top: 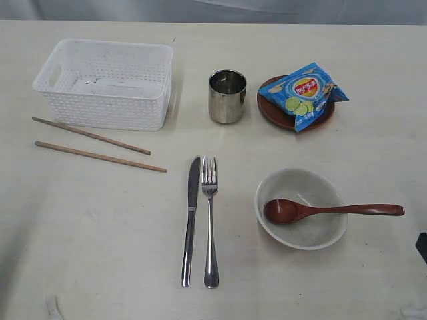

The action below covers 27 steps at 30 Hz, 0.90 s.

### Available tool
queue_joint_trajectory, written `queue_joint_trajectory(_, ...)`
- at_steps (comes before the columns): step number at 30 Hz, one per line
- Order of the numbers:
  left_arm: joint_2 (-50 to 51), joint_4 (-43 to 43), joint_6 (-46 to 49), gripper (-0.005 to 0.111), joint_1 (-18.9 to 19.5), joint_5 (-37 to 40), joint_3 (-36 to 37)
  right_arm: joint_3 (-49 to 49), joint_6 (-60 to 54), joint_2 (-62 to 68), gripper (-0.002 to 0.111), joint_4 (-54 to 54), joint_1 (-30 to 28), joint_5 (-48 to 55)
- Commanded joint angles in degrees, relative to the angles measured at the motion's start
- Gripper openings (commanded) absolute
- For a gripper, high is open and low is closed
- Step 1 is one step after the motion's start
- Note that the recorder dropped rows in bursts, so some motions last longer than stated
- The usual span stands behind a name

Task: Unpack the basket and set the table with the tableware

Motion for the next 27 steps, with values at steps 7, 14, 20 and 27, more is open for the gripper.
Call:
queue_joint_trajectory(7,-0.12,-0.12,0.03,0.000,-0.37,-0.25,0.11,0.23,-0.58,-0.32,0.000,0.00,-0.01,-0.19)
queue_joint_trajectory(14,-0.12,-11.08,-2.94,0.000,-0.37,-14.66,0.11,0.23,-0.58,-0.32,0.000,0.00,-0.01,-0.19)
queue_joint_trajectory(20,-0.12,-16.39,-13.90,0.000,-0.37,-21.62,-0.87,0.23,-0.58,-0.32,0.000,0.00,-0.01,-0.19)
queue_joint_trajectory(27,19.08,-17.32,-13.13,0.000,-0.37,-6.16,-14.60,0.23,-0.58,-0.32,0.000,0.00,-0.01,-0.19)
